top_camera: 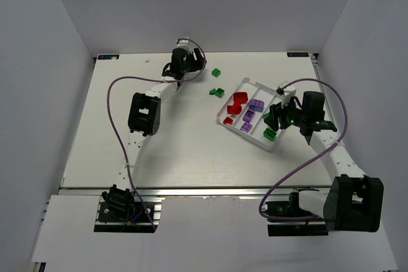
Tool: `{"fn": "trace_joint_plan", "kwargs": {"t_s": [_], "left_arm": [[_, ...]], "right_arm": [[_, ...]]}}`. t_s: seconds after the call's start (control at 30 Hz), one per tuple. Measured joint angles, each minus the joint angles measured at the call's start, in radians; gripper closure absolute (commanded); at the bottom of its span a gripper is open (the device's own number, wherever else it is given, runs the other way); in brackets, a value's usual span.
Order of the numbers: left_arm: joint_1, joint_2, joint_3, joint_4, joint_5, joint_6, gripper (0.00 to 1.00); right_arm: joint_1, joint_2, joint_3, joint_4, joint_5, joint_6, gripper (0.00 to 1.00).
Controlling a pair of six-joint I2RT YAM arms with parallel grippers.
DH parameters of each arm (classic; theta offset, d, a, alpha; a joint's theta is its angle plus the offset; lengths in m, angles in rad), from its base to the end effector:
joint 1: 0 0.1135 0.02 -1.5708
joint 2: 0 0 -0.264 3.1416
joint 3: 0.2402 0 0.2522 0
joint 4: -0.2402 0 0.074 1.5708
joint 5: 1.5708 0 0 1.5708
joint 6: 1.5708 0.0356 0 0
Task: Sort the legos into containers by color
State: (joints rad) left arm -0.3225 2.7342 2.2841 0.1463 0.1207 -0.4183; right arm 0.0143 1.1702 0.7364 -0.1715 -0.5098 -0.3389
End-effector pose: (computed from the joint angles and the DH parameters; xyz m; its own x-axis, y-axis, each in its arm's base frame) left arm 0.5804 -0.1985 0.1328 -0.4313 -0.2810 -0.8573 0.2718 0.8656 -0.4205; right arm 0.2507 0.0210 0.2483 -0.3990 -0.2959 -0.8679 -0.5793 0.8150 -0.0115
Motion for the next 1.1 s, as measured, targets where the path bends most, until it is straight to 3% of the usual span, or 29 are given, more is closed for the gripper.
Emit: {"fn": "trace_joint_plan", "kwargs": {"t_s": [0.27, 0.47, 1.1], "left_arm": [[-0.023, 0.001, 0.036, -0.007, -0.014, 0.164, 0.17], [-0.037, 0.010, 0.038, -0.016, -0.078, 0.253, 0.21], [-0.043, 0.074, 0.088, -0.048, -0.163, 0.337, 0.27]], "right_arm": [[0.000, 0.031, 0.000, 0.018, -0.010, 0.026, 0.37], [-0.015, 0.043, 0.001, 0.018, -0.018, 0.045, 0.37], [-0.039, 0.043, 0.008, 0.019, -0.018, 0.070, 0.36]]}}
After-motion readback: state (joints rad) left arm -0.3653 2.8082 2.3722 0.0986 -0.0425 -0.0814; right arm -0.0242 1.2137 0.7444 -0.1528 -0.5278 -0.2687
